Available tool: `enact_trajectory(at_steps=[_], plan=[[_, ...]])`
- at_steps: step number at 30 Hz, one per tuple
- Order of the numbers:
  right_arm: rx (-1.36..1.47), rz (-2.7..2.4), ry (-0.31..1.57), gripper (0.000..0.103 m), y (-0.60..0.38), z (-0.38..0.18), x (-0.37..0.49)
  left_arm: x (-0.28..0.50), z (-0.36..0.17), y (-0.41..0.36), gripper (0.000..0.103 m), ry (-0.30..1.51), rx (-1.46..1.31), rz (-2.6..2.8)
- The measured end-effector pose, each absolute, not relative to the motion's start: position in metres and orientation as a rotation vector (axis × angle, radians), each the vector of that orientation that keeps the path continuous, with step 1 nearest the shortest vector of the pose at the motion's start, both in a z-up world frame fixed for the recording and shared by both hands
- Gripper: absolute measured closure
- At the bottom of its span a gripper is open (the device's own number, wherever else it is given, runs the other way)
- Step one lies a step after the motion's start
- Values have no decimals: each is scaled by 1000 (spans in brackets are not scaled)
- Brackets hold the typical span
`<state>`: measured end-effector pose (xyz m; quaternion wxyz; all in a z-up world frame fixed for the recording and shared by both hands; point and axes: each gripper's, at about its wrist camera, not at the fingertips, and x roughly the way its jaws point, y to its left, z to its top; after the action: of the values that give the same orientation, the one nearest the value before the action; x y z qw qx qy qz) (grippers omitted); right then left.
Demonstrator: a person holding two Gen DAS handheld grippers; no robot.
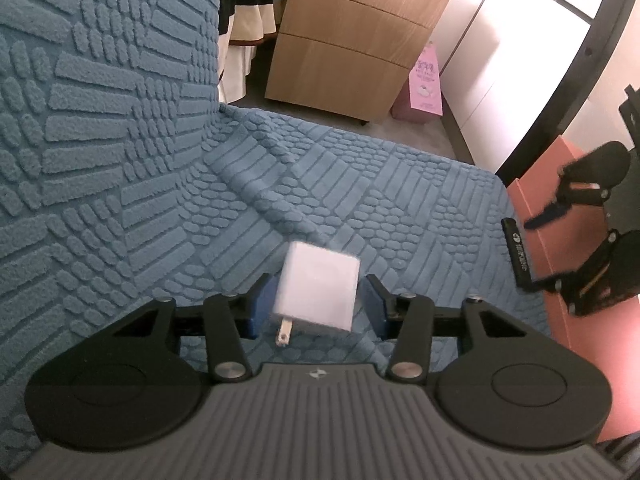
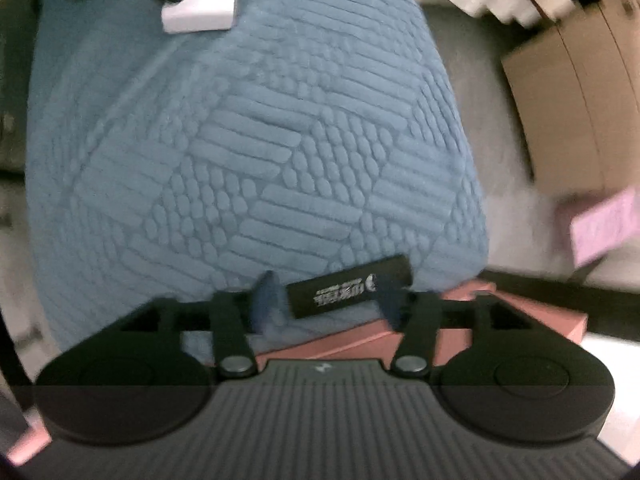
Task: Organize rigid objects
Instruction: 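Lift the USB stick with the right tool while the left tool lifts the charger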
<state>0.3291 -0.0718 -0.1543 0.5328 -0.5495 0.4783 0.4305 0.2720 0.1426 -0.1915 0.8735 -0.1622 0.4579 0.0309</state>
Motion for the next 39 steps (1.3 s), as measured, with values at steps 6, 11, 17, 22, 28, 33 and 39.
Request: enact_trajectory(at_steps=[6,11,17,22,28,33,39], plan=[[-1560,1081,1102,18,-62,-175,318,271,-191,146,49,959,-344,66],[-1535,1060,1191,16,-47,-184,337,273,-195,149,45,982,-366,49],[-1471,1032,1343,0,-36,-195,363,275,-194,152,32,986,-378,53],[-1402,1047,1477,0,-25,-206,377,274,-196,157,31,995,-386,74],[-1346,1048,1473,18,-28,-195,381,275,-196,163,31,990,-412,85],[-1373,1018,1461,18,-55,-185,374,276,-196,163,31,989,-414,79],[-1277,1069,1389,18,-65,-166,360,276,-198,160,31,995,-415,74]])
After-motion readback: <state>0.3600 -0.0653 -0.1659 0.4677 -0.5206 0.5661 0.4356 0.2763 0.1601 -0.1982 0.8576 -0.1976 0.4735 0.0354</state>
